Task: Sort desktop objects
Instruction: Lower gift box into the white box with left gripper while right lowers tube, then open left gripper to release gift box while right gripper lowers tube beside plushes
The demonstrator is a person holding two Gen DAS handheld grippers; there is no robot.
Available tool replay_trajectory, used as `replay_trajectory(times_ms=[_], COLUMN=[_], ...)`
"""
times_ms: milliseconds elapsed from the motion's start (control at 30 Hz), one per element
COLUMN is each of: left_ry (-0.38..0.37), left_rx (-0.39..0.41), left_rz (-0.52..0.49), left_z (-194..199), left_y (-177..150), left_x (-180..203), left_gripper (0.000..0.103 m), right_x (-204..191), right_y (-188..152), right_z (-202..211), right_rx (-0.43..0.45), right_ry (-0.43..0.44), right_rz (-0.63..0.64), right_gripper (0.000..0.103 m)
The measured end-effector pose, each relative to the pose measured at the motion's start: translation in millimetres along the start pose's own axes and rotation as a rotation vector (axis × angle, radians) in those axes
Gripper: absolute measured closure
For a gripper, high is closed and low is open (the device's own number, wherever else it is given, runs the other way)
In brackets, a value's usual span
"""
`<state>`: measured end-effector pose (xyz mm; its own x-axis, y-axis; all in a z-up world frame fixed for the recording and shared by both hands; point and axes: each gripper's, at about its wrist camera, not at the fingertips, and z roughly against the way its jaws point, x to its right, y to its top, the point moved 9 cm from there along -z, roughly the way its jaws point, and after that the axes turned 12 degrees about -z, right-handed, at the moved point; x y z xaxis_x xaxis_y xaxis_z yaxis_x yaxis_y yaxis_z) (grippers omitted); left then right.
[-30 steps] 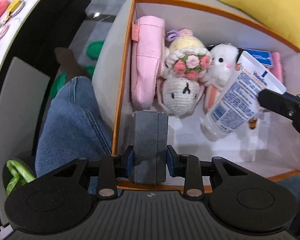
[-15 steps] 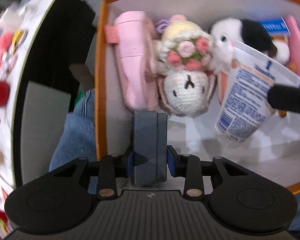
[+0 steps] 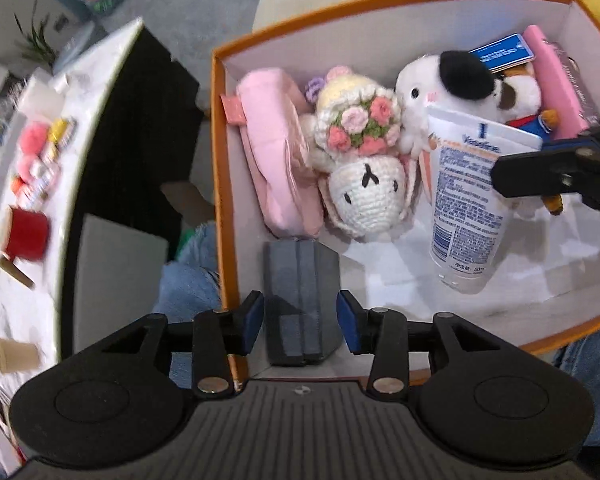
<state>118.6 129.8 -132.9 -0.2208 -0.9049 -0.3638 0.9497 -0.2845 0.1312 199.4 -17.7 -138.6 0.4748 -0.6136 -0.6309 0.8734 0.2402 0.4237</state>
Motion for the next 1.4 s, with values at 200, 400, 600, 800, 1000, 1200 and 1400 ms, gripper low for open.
replay_trajectory(times_ms=[200, 400, 600, 800, 1000, 1200, 1400], left_ry=[0.019, 0.012, -0.083, -0.145, -0.257, -0.323, -0.353], left_rx=[0.095, 0.165, 0.186, 0.206, 0.232, 0.291, 0.32], left_rz=[0.001, 0.056, 0.047, 0.076, 0.157, 0.217, 0.242], left_z=[26, 38, 20, -2, -17, -20, -20], left_y=[10, 8, 1, 0, -9, -16, -20], left_x=[-2, -10, -7, -7, -13, -21, -24], left_gripper=[0.051, 0.036, 0.033, 0.034, 0.06, 0.062, 0.062], right_x=[3, -7, -35, -63, -56, -52, -52], right_y=[-2, -1, 3, 2, -12, -27, -49], right_z=[1, -6, -19, -44, -52, -48, -51], right_rx=[-0.006, 0.002, 0.028, 0.04, 0.0, -0.044, -0.1], right_ry=[0.02, 0.003, -0.027, -0.08, -0.167, -0.2, -0.265], right_rz=[-0.036, -0.024, 0.024, 0.115, 0.159, 0.116, 0.101], right_gripper=[0.094, 0.094, 0.094, 0.094, 0.094, 0.09, 0.088])
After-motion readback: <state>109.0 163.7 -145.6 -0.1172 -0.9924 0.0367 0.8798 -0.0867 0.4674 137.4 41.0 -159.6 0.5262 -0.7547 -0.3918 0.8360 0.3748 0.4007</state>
